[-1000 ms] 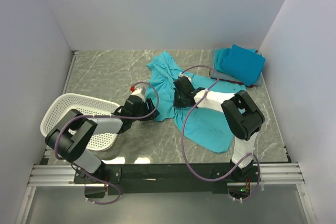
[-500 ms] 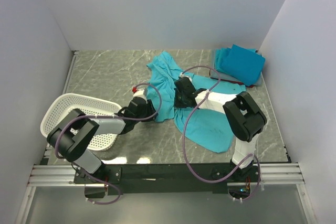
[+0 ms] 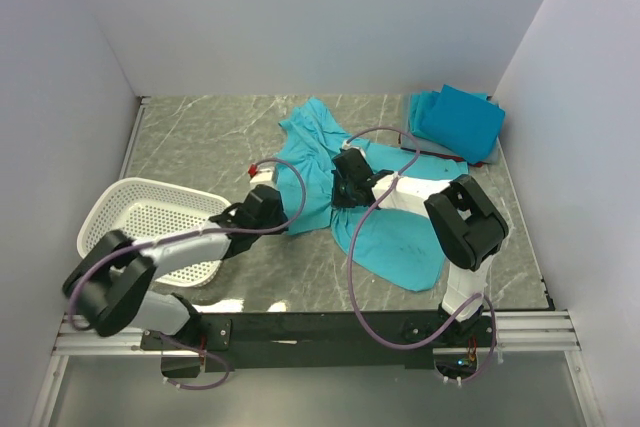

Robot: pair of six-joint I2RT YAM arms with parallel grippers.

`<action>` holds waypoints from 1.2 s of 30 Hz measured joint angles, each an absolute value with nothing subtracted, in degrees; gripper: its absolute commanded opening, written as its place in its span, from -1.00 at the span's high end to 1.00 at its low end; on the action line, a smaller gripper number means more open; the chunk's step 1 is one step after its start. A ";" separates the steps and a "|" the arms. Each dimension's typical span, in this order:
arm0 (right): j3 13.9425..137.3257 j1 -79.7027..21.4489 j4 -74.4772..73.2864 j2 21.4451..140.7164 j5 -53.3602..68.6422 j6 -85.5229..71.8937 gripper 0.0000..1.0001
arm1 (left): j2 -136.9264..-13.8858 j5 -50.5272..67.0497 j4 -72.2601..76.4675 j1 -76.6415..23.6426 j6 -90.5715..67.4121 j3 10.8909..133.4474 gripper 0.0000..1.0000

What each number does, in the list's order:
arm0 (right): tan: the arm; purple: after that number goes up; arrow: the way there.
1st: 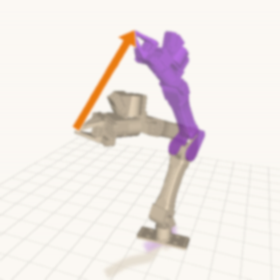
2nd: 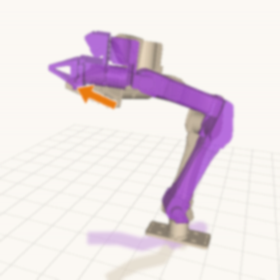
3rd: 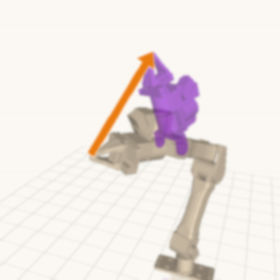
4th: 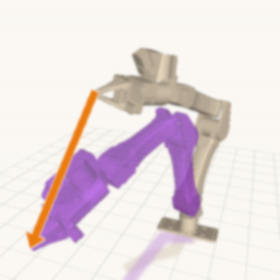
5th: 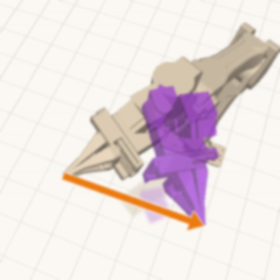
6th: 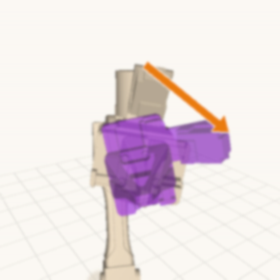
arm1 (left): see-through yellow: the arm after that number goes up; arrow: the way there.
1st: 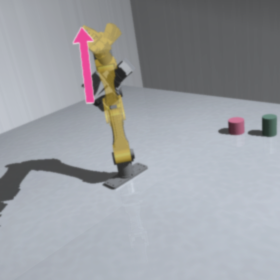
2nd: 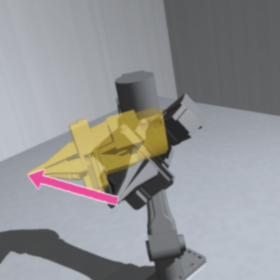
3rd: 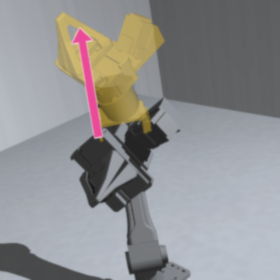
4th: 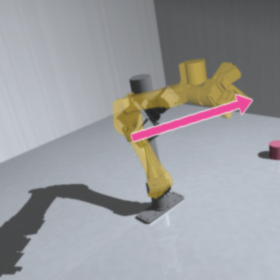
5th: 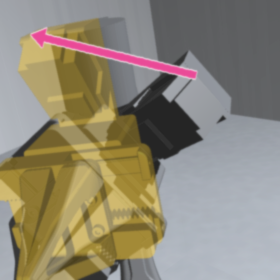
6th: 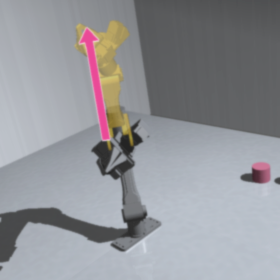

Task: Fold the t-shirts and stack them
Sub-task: Fold the tshirt

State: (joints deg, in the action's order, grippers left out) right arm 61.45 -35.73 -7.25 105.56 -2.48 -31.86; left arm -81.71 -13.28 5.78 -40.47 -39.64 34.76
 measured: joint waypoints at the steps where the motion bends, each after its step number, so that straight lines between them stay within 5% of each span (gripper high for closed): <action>1: 61.45 -35.73 -7.22 105.56 -2.46 -31.86 1.00 | -79.40 -13.78 4.12 -40.86 -39.66 34.76 0.92; 7: 61.47 -35.77 -7.18 105.56 -1.30 -31.88 1.00 | -68.95 -16.29 -1.93 -41.82 -39.90 34.65 0.75; 13: 61.52 -35.68 -7.27 105.56 -1.45 -31.86 1.00 | -65.82 -18.26 -5.04 -41.80 -40.36 32.58 0.13; 36: 61.49 -35.68 -7.29 105.56 -1.52 -31.86 1.00 | -77.69 -11.79 9.50 -41.82 -41.30 27.44 0.16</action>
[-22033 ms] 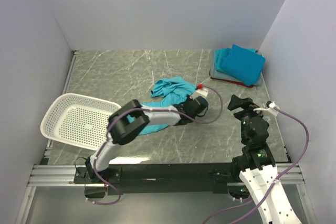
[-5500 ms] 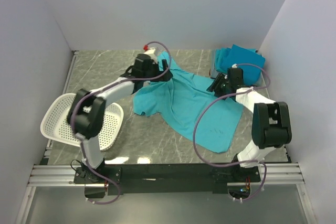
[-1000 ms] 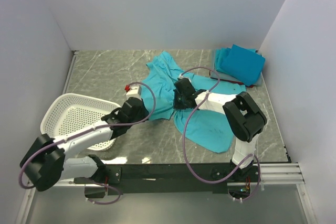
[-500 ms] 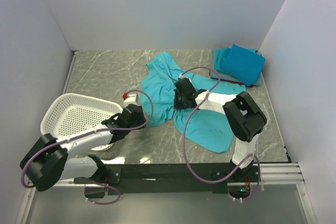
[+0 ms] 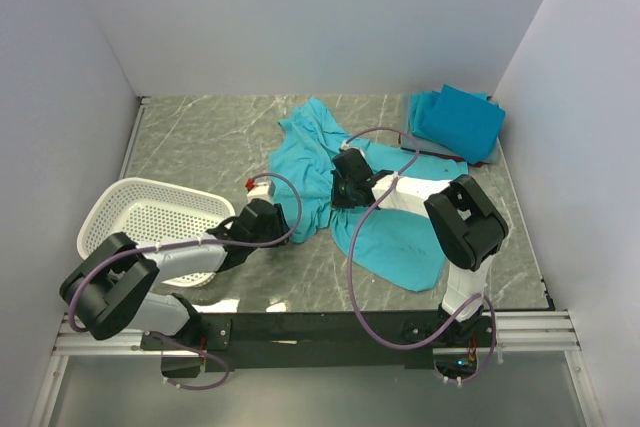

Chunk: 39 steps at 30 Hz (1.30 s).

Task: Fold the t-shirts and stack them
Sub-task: Fold the tshirt

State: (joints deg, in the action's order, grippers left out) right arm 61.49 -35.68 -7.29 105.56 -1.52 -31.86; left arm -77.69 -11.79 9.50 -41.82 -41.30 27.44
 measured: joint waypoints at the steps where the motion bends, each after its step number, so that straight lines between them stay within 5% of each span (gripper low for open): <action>1: 61.49 -35.68 -7.27 105.56 -1.52 -31.86 1.00 | -77.54 -11.49 10.17 -41.82 -41.39 26.96 0.17; 14: 61.49 -35.68 -7.31 105.56 -1.50 -31.86 1.00 | -69.17 -7.88 14.50 -41.95 -44.53 20.82 0.17; 31: 61.49 -35.68 -7.35 105.54 -1.54 -31.86 1.00 | -78.67 -4.16 21.08 -43.70 -45.78 21.82 0.17; 34: 61.49 -35.68 -7.35 105.54 -1.52 -31.86 1.00 | -79.90 -3.73 22.55 -44.27 -46.17 22.00 0.30; 38: 61.49 -35.68 -7.35 105.54 -1.52 -31.88 1.00 | -81.30 -3.44 23.35 -44.69 -46.81 22.04 0.99; 39: 61.49 -35.68 -7.35 105.54 -1.52 -31.86 1.00 | -81.62 -3.29 23.75 -44.73 -47.18 22.04 0.99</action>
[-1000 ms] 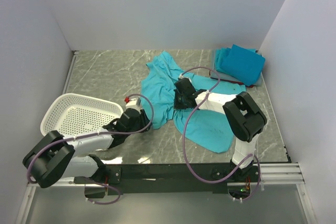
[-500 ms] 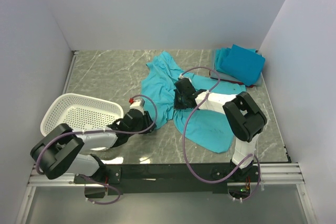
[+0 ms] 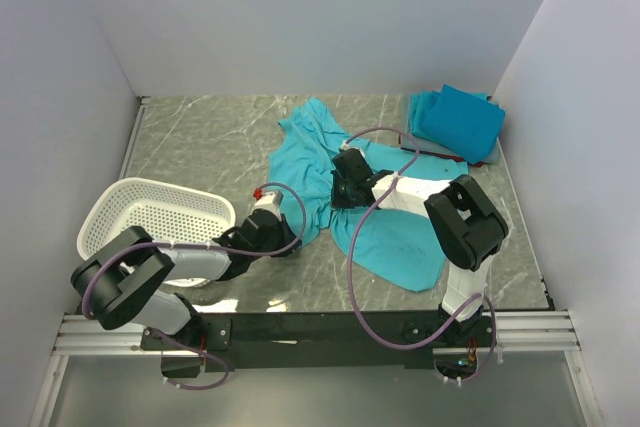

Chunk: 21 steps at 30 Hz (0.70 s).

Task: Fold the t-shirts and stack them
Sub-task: Fold the tshirt

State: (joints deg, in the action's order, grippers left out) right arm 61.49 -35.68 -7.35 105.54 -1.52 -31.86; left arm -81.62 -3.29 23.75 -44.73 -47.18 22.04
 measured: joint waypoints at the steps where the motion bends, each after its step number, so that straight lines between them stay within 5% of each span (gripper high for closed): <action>1: 61.49 -35.68 -7.35 105.54 -1.52 -31.86 1.00 | -81.65 -3.33 24.01 -44.77 -47.20 22.06 0.99; 5: 61.47 -35.75 -7.70 104.97 -1.65 -31.83 0.97 | -81.52 -5.13 23.40 -44.84 -46.87 22.33 0.99; 12: 59.37 -35.86 -8.27 99.61 -3.09 -31.27 0.25 | -76.27 -9.13 16.36 -39.64 -42.35 26.13 0.99; 21: 50.30 -35.86 -9.93 89.01 -7.75 -31.51 0.07 | -65.21 -7.22 11.66 -24.95 -36.60 32.49 0.99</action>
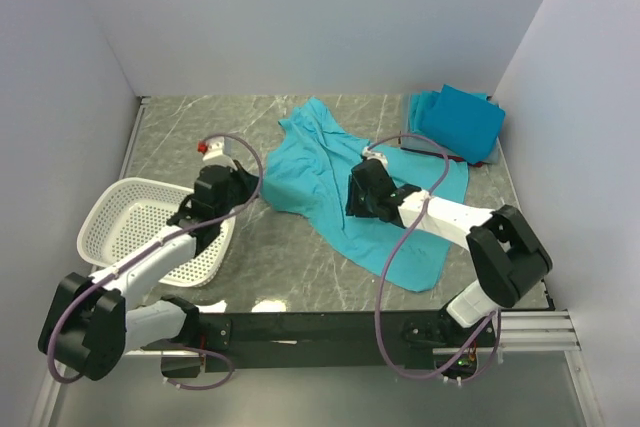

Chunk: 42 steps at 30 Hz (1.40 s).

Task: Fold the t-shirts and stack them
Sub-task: Fold the tshirt

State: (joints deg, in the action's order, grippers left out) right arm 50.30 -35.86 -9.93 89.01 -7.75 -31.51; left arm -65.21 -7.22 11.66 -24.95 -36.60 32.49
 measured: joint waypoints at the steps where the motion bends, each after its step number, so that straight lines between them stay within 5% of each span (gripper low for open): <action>1: 49.12 -35.86 -10.20 88.27 -8.19 -31.86 0.07 | -65.17 -6.22 11.49 -23.40 -36.21 33.28 0.99; 13: 43.75 -35.86 -10.79 88.82 -10.55 -35.70 0.06 | -67.33 5.06 10.72 -9.85 -33.63 37.98 0.99; 27: 55.42 -36.14 -11.84 96.79 -12.19 -35.11 0.06 | -69.69 13.19 11.51 -2.87 -33.65 37.98 0.99; 42: 37.98 -49.21 -28.53 65.93 -24.23 -53.25 0.06 | -70.11 17.87 14.06 -0.51 -34.09 37.74 0.99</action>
State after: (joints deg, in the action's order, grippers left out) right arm 37.98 -49.21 -28.53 65.93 -24.23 -53.25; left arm -70.11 17.87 14.06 -0.51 -34.09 37.74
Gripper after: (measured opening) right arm 0.471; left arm 0.022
